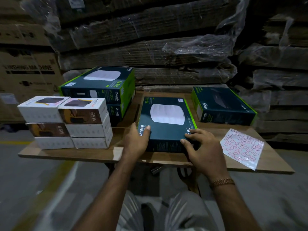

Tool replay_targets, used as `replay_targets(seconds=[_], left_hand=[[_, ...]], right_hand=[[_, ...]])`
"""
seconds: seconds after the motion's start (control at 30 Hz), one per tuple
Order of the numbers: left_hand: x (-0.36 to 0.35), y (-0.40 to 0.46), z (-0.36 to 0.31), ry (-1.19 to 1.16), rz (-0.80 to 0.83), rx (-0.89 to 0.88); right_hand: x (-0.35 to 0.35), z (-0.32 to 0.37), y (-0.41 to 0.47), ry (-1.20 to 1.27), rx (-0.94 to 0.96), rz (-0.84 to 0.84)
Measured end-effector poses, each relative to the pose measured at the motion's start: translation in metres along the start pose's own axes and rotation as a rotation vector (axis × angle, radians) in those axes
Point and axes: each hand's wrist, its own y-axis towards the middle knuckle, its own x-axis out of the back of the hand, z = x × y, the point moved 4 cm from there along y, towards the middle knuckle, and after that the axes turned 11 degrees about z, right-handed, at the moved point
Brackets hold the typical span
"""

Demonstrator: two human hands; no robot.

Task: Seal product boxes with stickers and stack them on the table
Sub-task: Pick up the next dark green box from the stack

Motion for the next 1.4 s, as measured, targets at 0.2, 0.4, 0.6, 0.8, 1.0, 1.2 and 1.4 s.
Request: replay_targets(seconds=[0.2, 0.4, 0.6, 0.8, 1.0, 1.2, 1.4], left_hand=[[0.004, -0.007, 0.002, -0.111, 0.103, -0.014], [0.003, -0.013, 0.008, -0.160, 0.147, -0.014], [0.001, -0.016, 0.007, -0.281, 0.194, 0.052], [0.002, -0.021, 0.007, -0.452, 0.215, 0.086], [0.011, -0.022, 0.004, -0.625, 0.122, 0.078], [0.036, -0.023, -0.028, -0.730, 0.003, -0.098], [0.046, -0.038, -0.057, -0.690, -0.013, -0.243]], right_hand=[[0.011, 0.002, 0.000, -0.046, -0.080, -0.067], [0.016, 0.006, 0.003, -0.141, -0.123, -0.084], [0.003, -0.005, 0.001, 0.003, -0.243, 0.051], [0.003, 0.003, -0.004, 0.211, -0.233, 0.312], [0.009, 0.004, -0.007, 0.191, -0.188, 0.207], [0.031, 0.027, 0.003, 0.254, -0.145, -0.044], [0.055, 0.050, 0.017, 0.294, -0.080, -0.082]])
